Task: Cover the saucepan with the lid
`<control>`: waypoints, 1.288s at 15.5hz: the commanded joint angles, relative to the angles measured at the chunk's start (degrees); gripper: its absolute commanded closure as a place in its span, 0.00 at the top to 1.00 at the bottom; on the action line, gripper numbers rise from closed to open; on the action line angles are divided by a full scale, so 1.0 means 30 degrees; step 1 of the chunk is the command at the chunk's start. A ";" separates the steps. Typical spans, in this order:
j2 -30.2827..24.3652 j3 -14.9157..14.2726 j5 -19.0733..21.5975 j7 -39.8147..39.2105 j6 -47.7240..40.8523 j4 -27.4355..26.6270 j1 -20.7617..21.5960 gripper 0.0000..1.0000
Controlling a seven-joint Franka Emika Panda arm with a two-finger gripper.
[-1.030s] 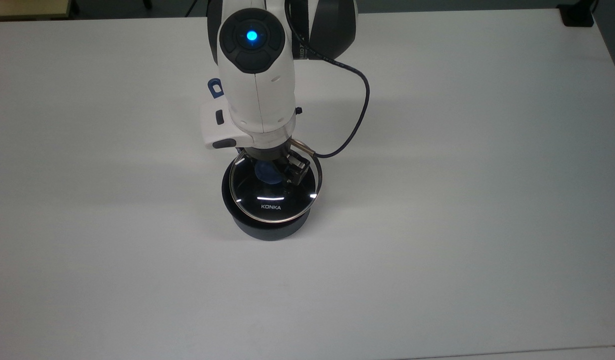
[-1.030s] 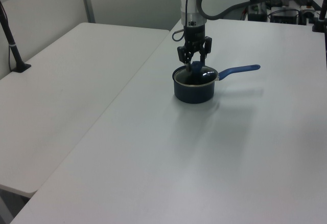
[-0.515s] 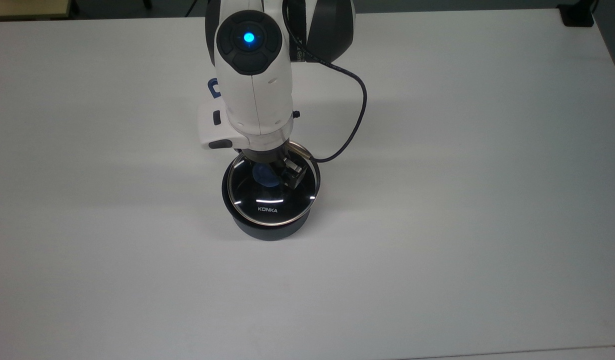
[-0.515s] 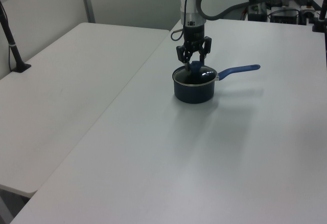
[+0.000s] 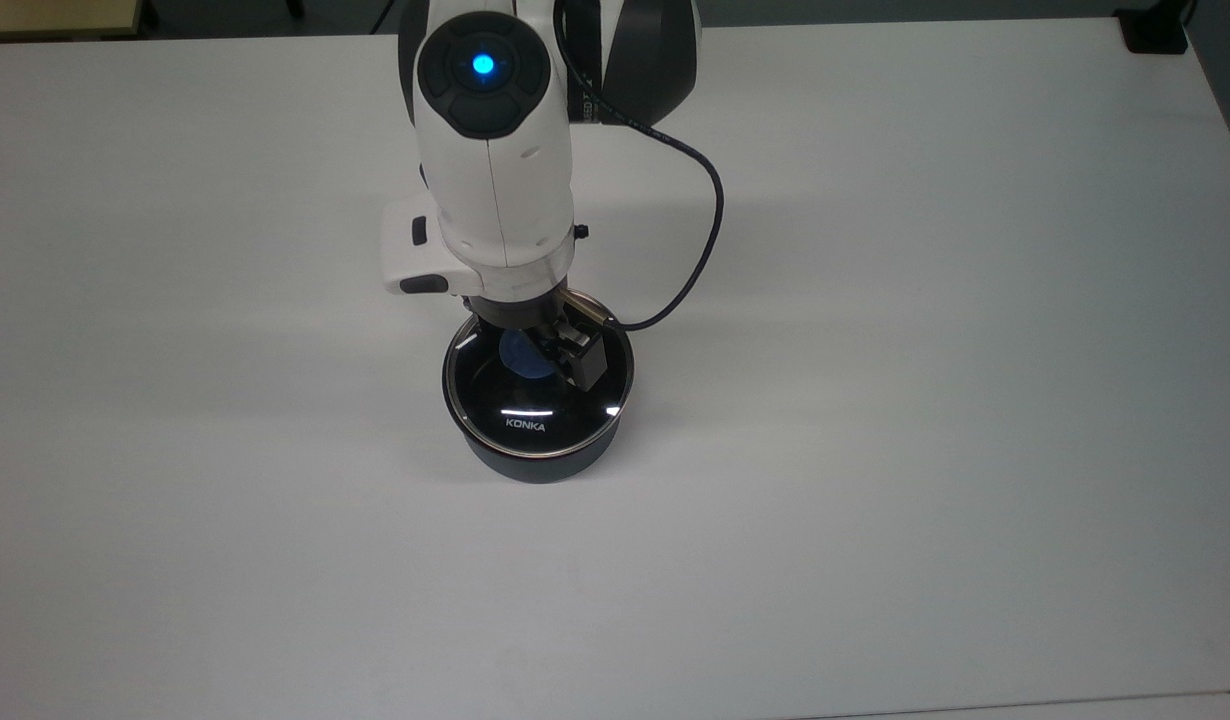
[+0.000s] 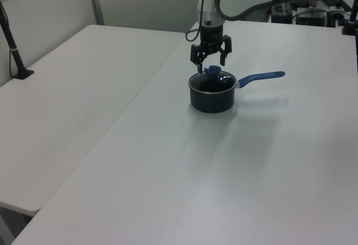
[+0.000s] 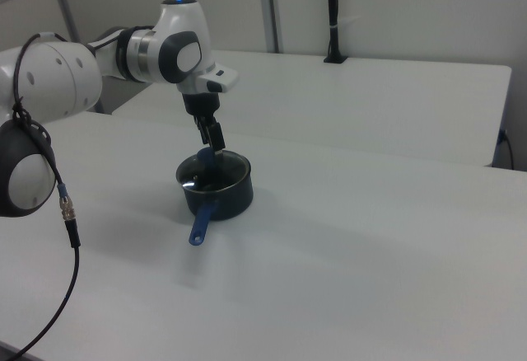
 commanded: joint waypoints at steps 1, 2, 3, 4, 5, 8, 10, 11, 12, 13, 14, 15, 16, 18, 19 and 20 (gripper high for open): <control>-0.1455 -0.0400 0.0284 0.0189 -0.0134 -0.0345 0.0103 1.00; -0.1925 -0.0371 0.0343 0.0131 -0.0570 -0.0550 -0.0101 1.00; -0.2365 -0.0312 0.0285 -0.0015 -0.1125 -0.0581 -0.0335 1.00; -0.2775 -0.0225 0.0198 -0.0393 -0.1653 -0.0610 -0.0453 1.00; -0.3301 -0.0224 0.0168 -0.0832 -0.2267 -0.0727 -0.0454 1.00; -0.5671 -0.0195 0.0285 -0.1682 -0.4143 -0.2303 -0.0513 1.00; -0.7371 -0.0224 0.0169 -0.2649 -0.4703 -0.3651 -0.0513 1.00; -0.8075 -0.0224 0.0168 -0.2972 -0.4734 -0.4238 -0.0513 1.00; -0.8749 -0.0282 0.0139 -0.3265 -0.4705 -0.4824 -0.0513 1.00; -0.9394 -0.0312 0.0138 -0.3645 -0.4647 -0.5468 -0.0484 1.00; -0.9836 -0.0341 0.0109 -0.4171 -0.4618 -0.6025 -0.0339 1.00; -1.0333 -0.0370 0.0109 -0.4699 -0.4588 -0.6466 -0.0279 1.00; -1.0802 -0.0515 0.0109 -0.5284 -0.4530 -0.6818 -0.0279 1.00; -1.1536 -0.1101 0.0109 -0.6747 -0.4529 -0.7259 -0.0133 1.00; -1.1713 -0.1190 0.0109 -0.7509 -0.4587 -0.7290 -0.0132 1.00; -1.1773 -0.1220 0.0109 -0.8270 -0.4588 -0.7290 -0.0161 1.00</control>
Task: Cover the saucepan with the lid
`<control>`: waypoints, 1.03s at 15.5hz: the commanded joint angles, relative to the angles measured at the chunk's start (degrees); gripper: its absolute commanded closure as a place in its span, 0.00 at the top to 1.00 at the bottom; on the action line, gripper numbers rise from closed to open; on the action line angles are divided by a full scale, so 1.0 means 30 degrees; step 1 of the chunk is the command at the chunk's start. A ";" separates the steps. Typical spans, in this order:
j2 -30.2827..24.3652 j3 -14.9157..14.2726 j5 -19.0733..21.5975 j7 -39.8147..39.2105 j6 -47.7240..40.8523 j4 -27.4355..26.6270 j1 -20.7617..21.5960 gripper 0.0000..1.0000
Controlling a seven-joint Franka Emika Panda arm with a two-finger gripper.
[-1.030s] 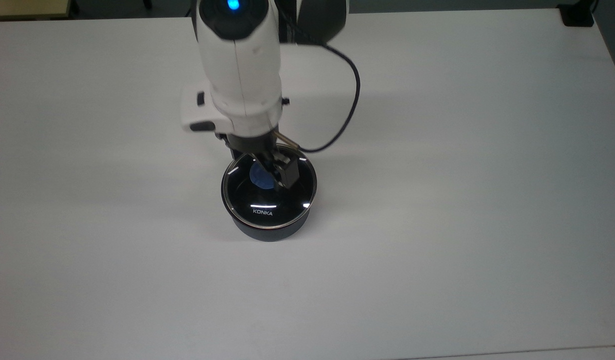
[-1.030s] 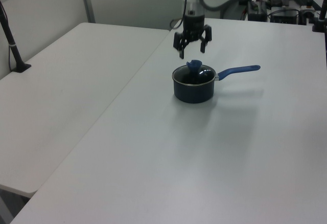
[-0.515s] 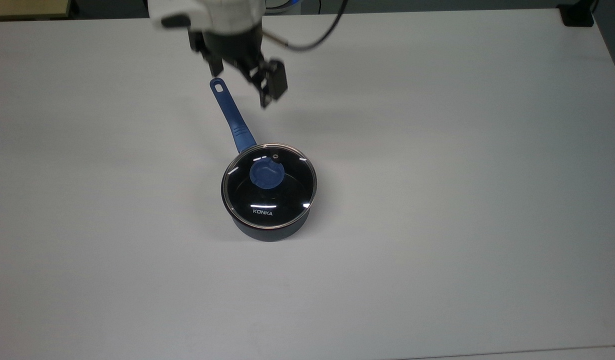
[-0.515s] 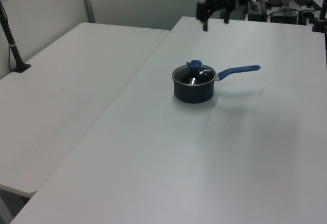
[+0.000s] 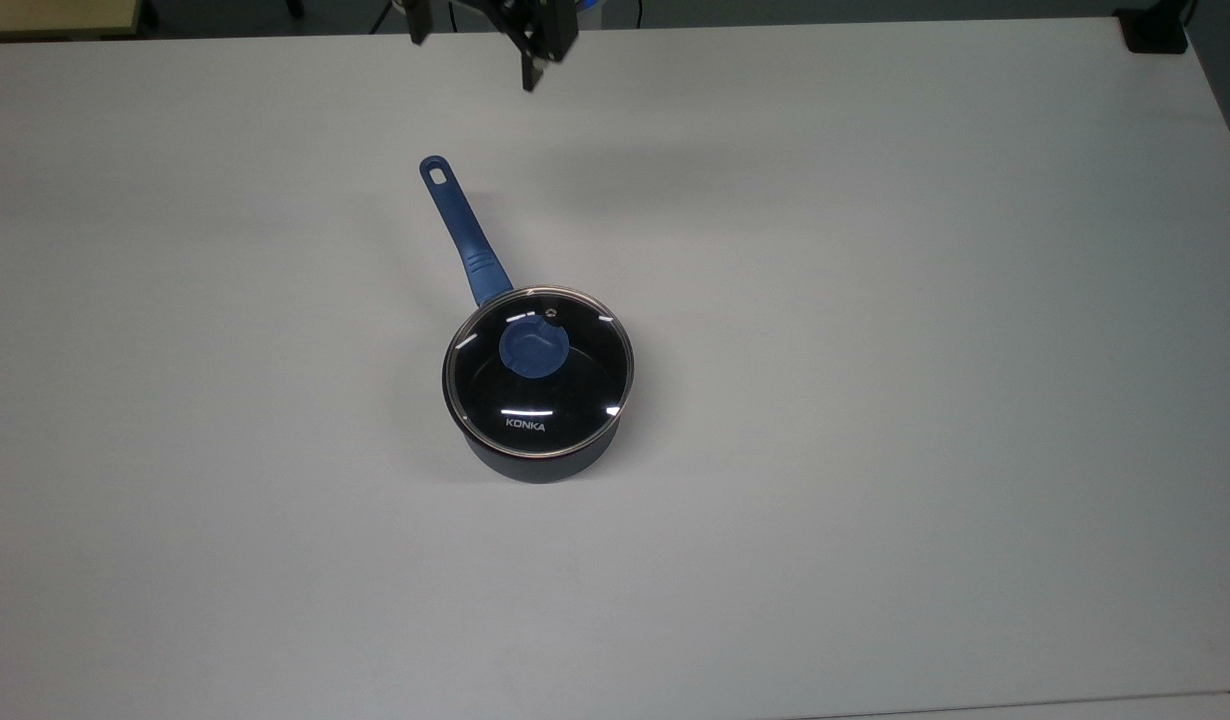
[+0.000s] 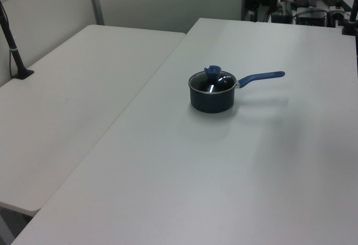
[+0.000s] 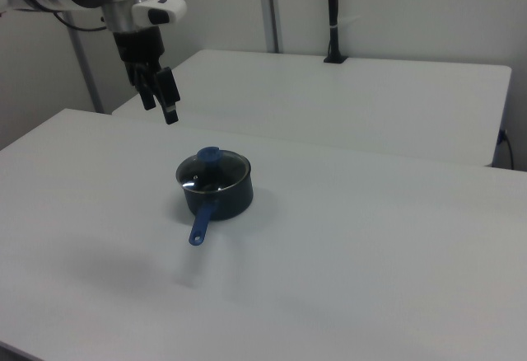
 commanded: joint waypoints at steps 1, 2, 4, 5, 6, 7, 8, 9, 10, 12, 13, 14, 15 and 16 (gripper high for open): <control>-0.1341 -0.0740 0.0082 -0.3219 0.0362 -0.1385 0.0345 1.00; -0.1341 -0.0740 -0.0006 -0.4330 0.0391 -0.1385 0.0316 1.00; -0.1312 -0.0740 -0.0472 -0.6383 0.0421 -0.1414 0.0286 1.00; -0.1283 -0.0740 -0.0591 -0.7117 0.0421 -0.1385 0.0257 1.00; -0.1283 -0.0740 -0.0592 -0.7241 0.0421 -0.1385 0.0228 1.00; -0.1254 -0.0798 -0.0592 -0.7213 0.0450 -0.1385 0.0228 1.00; -0.1282 -0.0944 -0.0592 -0.7242 0.0450 -0.1385 0.0286 1.00; -0.1283 -0.1148 -0.0534 -0.7416 0.0479 -0.1356 0.0315 1.00; -0.1283 -0.1295 -0.0447 -0.7447 0.0537 -0.1298 0.0315 1.00; -0.1254 -0.1355 -0.0446 -0.7679 0.0683 -0.1297 0.0315 1.00; -0.1282 -0.1355 -0.0446 -0.7943 0.0974 -0.1355 0.0315 1.00; -0.1254 -0.1384 -0.0446 -0.8090 0.1209 -0.1356 0.0315 1.00; -0.1224 -0.1414 -0.0446 -0.8063 0.1212 -0.1356 0.0315 1.00; -0.1253 -0.1414 -0.0446 -0.8062 0.1183 -0.1327 0.0315 1.00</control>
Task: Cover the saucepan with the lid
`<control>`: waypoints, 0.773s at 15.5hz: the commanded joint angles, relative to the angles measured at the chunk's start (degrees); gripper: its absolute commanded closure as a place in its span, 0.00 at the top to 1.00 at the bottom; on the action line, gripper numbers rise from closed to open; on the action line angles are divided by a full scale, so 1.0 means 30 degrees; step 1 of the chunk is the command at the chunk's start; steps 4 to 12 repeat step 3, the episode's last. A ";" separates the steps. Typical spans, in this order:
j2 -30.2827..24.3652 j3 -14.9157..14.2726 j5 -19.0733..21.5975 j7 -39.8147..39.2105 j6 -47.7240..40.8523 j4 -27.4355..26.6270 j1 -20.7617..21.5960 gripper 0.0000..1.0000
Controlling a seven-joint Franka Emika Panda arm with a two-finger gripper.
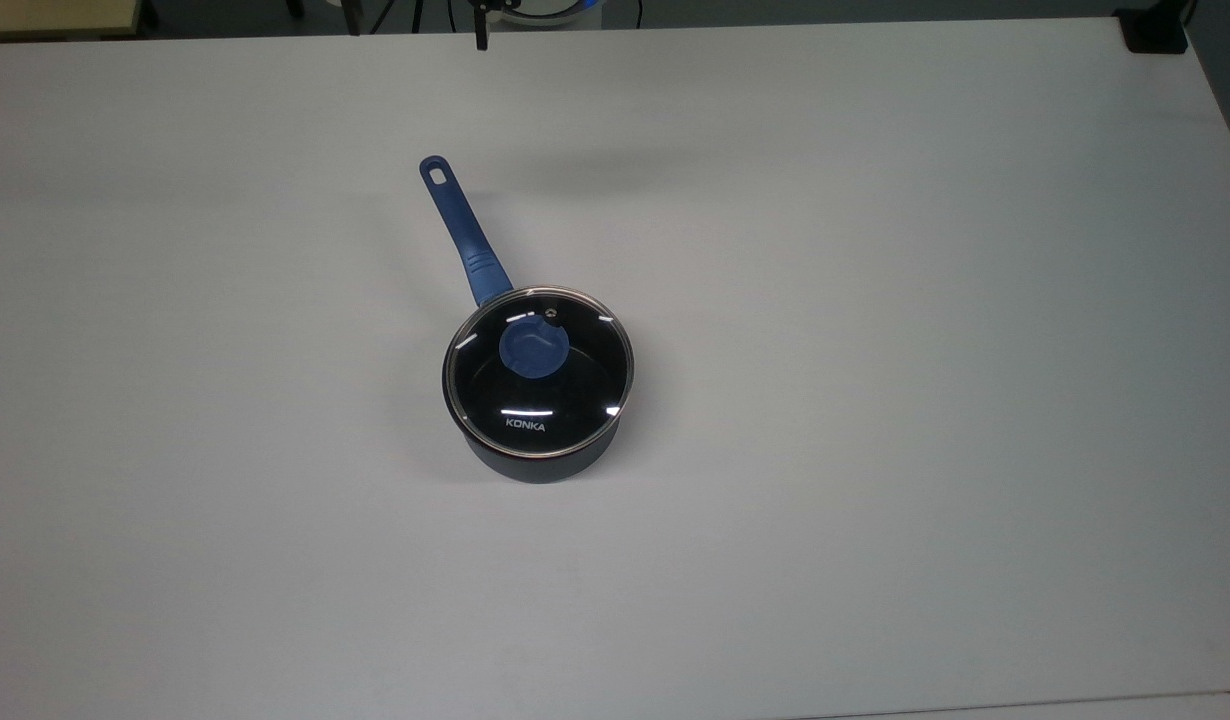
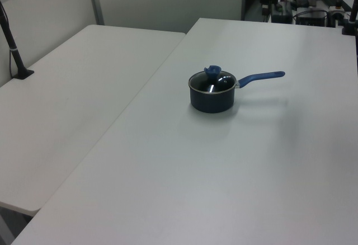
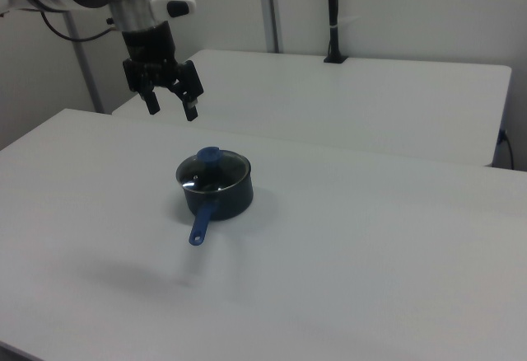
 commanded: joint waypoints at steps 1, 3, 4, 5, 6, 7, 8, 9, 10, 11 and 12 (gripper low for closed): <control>-0.0483 -0.0363 -0.0112 -0.0454 0.0626 -0.0587 0.0323 1.00; -0.0483 -0.0364 -0.0025 -0.0192 0.0597 -0.0528 0.0323 1.00; -0.0483 -0.0364 -0.0025 -0.0192 0.0597 -0.0528 0.0323 1.00; -0.0483 -0.0364 -0.0025 -0.0192 0.0597 -0.0528 0.0323 1.00; -0.0483 -0.0364 -0.0025 -0.0192 0.0597 -0.0528 0.0323 1.00; -0.0483 -0.0364 -0.0025 -0.0192 0.0597 -0.0528 0.0323 1.00; -0.0483 -0.0364 -0.0025 -0.0192 0.0597 -0.0528 0.0323 1.00; -0.0483 -0.0364 -0.0025 -0.0192 0.0597 -0.0528 0.0323 1.00; -0.0483 -0.0364 -0.0025 -0.0192 0.0597 -0.0528 0.0323 1.00; -0.0483 -0.0364 -0.0025 -0.0192 0.0597 -0.0528 0.0323 1.00; -0.0483 -0.0364 -0.0025 -0.0192 0.0597 -0.0528 0.0323 1.00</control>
